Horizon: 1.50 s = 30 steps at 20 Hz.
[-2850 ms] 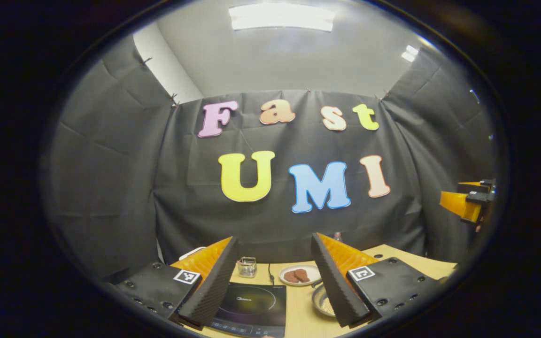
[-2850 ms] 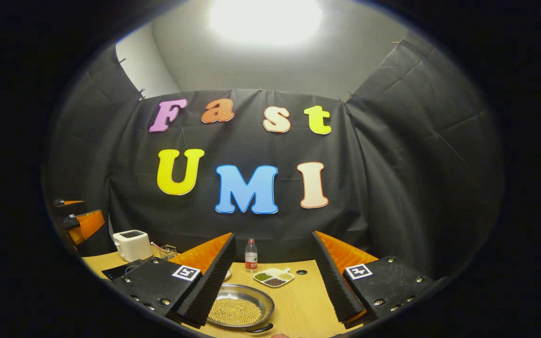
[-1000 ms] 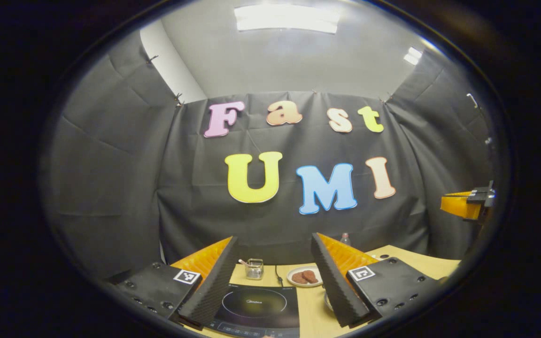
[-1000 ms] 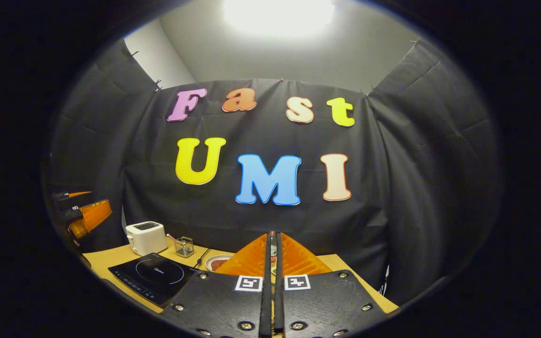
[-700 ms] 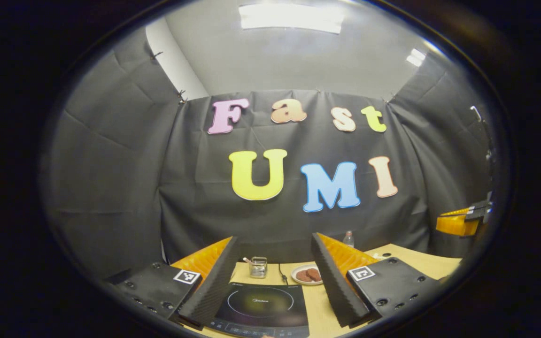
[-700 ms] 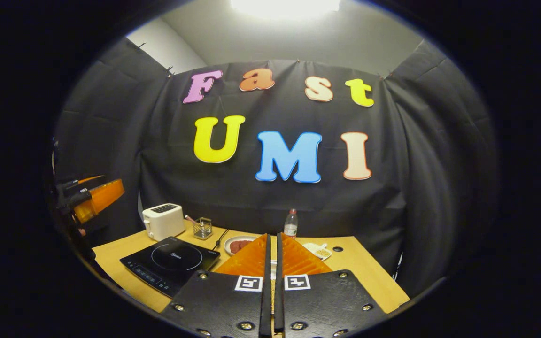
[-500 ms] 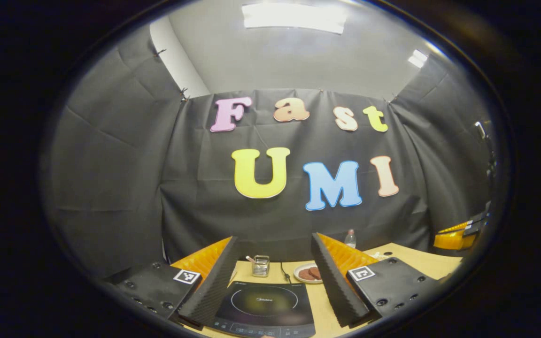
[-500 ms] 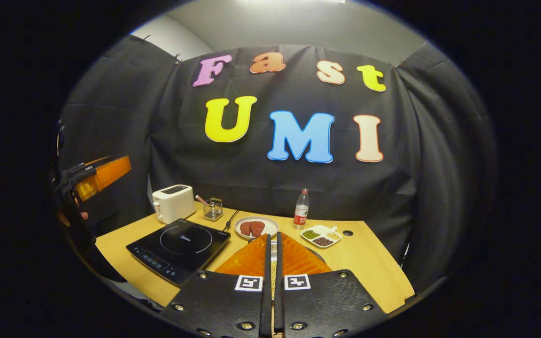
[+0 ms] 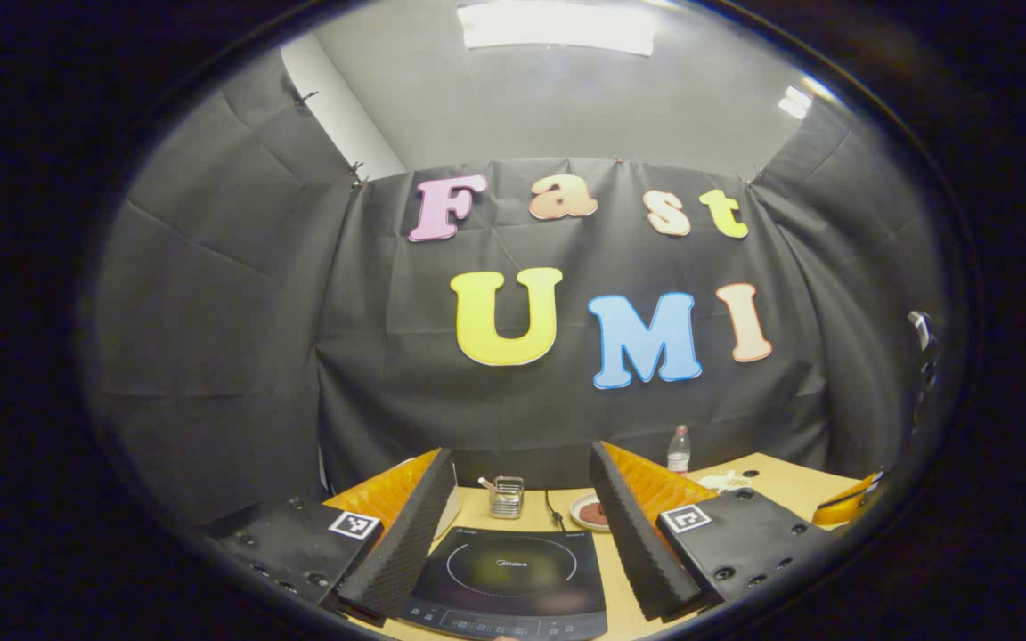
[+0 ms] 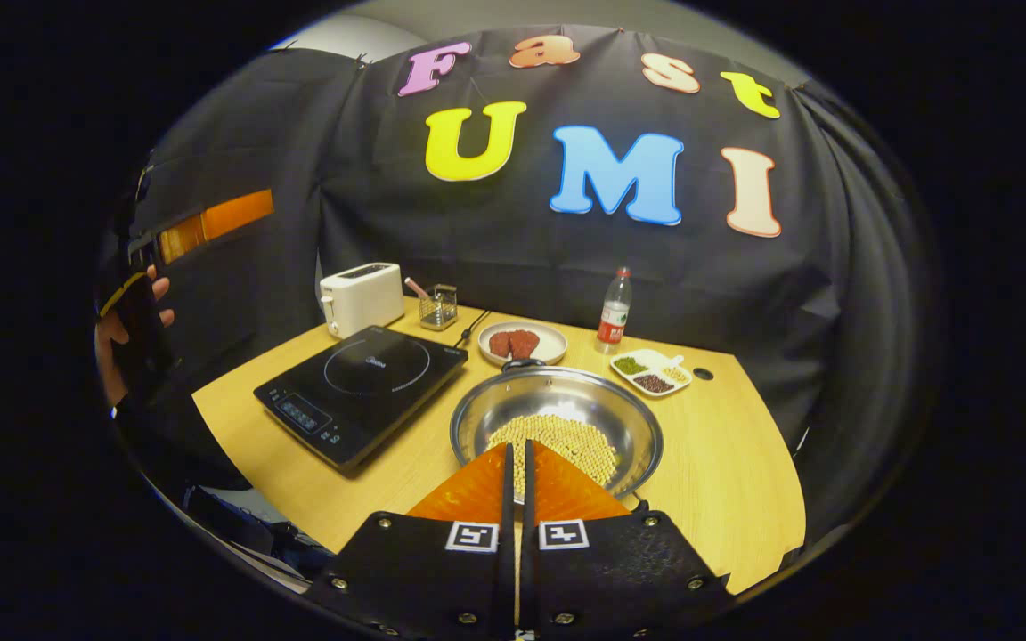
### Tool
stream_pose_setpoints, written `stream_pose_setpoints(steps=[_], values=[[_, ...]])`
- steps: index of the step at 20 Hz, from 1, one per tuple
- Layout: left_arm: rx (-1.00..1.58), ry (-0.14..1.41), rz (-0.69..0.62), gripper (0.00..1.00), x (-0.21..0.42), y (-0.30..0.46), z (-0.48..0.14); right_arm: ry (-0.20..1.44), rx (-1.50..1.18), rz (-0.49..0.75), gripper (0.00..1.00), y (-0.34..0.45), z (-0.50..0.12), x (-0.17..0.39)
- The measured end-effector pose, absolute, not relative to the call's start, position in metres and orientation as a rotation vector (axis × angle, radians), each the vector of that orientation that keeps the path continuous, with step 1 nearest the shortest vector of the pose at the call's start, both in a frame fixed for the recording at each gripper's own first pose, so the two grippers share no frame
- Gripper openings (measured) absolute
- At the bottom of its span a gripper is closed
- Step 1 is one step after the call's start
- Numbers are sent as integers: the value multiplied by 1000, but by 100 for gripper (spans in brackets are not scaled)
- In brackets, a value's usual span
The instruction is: First push the handle of the pot to place it horizontally, then grasp the pot with both hands and set it on the induction cooktop.
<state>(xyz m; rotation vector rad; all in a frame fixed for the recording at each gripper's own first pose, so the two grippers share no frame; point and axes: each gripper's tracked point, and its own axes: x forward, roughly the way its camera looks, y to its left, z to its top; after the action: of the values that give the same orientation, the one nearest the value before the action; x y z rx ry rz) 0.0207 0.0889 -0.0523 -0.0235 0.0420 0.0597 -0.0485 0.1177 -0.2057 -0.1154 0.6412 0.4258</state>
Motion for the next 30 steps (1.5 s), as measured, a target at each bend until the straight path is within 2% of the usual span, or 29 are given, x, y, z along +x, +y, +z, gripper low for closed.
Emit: stream_pose_setpoints(steps=[8,13,20,27,28,30], values=[[-4,78,81,99,57,59,-66,864,-144,553,3,106,-275,-61],[4,94,84,99,76,35,-72,990,-136,557,3,81,-310,-62],[14,117,76,100,95,1,-80,1013,-151,560,1,54,-325,-49],[49,117,48,100,110,-27,-81,1019,-163,505,1,20,-337,-23],[50,121,48,93,113,-29,-83,1021,-164,496,1,16,-339,-20],[43,127,44,93,117,-33,-87,1027,-171,477,1,6,-343,-13]])
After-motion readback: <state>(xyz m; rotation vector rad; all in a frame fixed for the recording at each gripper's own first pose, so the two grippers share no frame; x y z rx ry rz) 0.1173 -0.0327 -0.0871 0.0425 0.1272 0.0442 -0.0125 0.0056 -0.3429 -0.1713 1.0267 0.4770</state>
